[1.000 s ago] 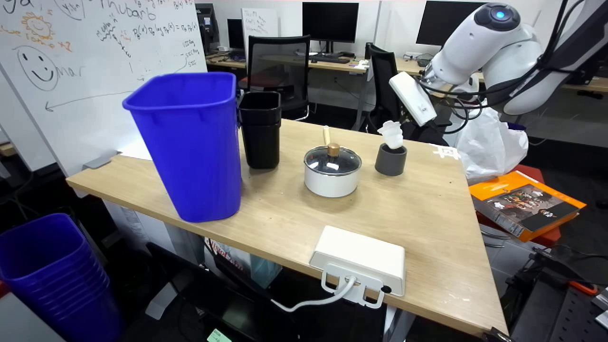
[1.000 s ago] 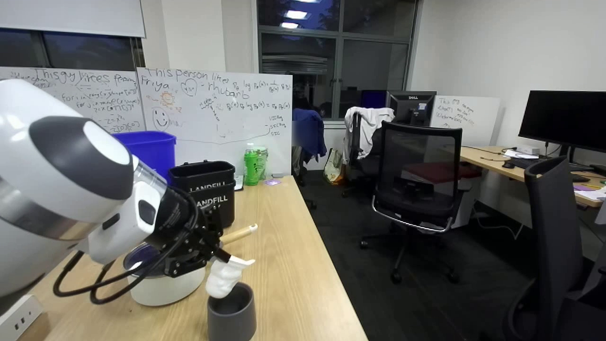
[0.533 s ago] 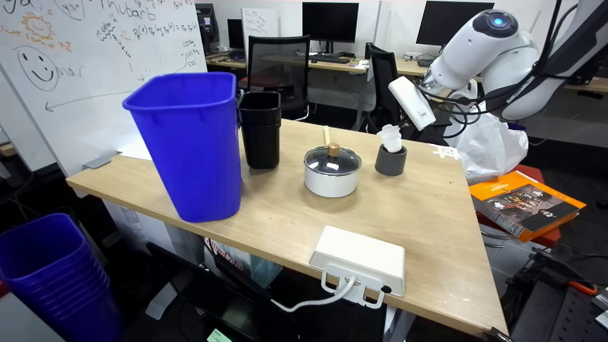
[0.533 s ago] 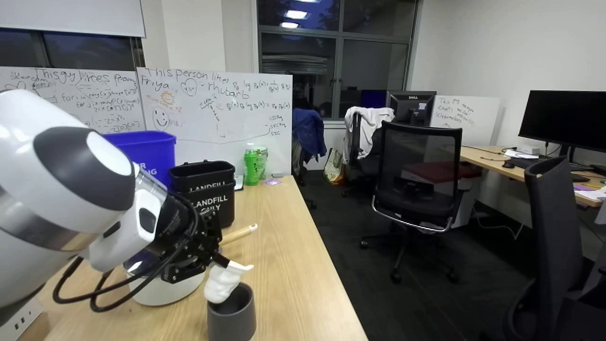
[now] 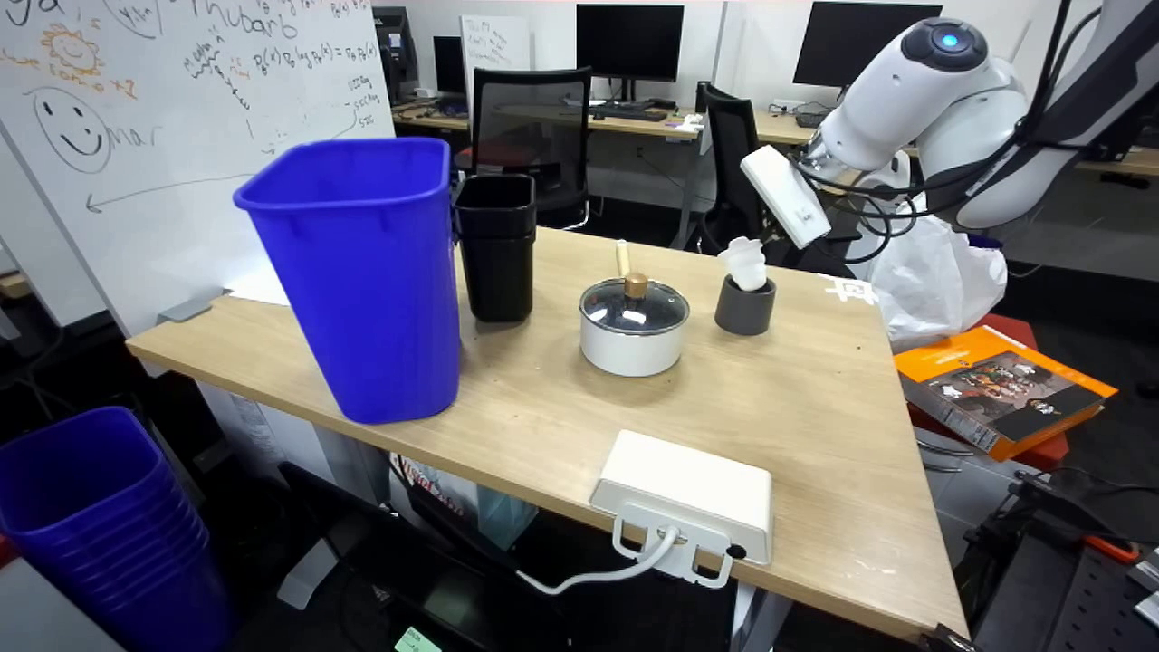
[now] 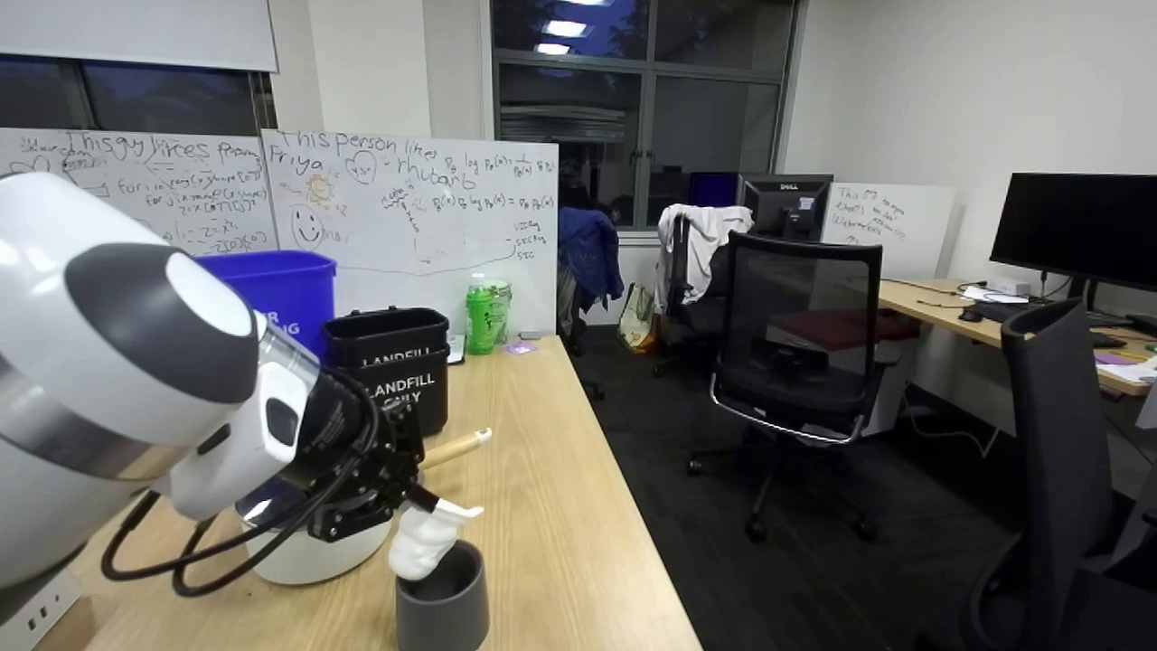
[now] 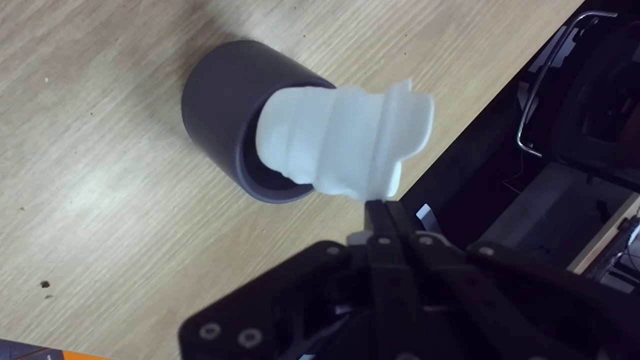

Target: Pick up the white object and put in the gray thing

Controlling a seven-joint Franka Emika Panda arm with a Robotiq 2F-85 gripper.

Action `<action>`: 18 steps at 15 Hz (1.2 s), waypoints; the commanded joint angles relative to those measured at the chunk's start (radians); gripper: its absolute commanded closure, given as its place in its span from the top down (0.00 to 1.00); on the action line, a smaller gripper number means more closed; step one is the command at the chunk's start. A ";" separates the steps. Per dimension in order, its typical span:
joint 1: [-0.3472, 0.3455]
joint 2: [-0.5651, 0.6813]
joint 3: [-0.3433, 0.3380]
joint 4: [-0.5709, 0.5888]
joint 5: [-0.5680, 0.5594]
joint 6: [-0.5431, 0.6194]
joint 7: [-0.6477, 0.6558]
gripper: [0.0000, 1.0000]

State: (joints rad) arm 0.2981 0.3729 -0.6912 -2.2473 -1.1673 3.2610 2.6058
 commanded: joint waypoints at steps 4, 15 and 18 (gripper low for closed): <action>0.062 0.066 -0.104 0.072 0.017 0.044 -0.005 0.00; 0.175 0.240 -0.210 0.035 0.170 0.171 -0.004 0.00; 0.170 0.221 -0.191 0.003 0.182 0.155 -0.004 0.33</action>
State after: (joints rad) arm 0.4540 0.5999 -0.8723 -2.2155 -1.0097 3.3942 2.6021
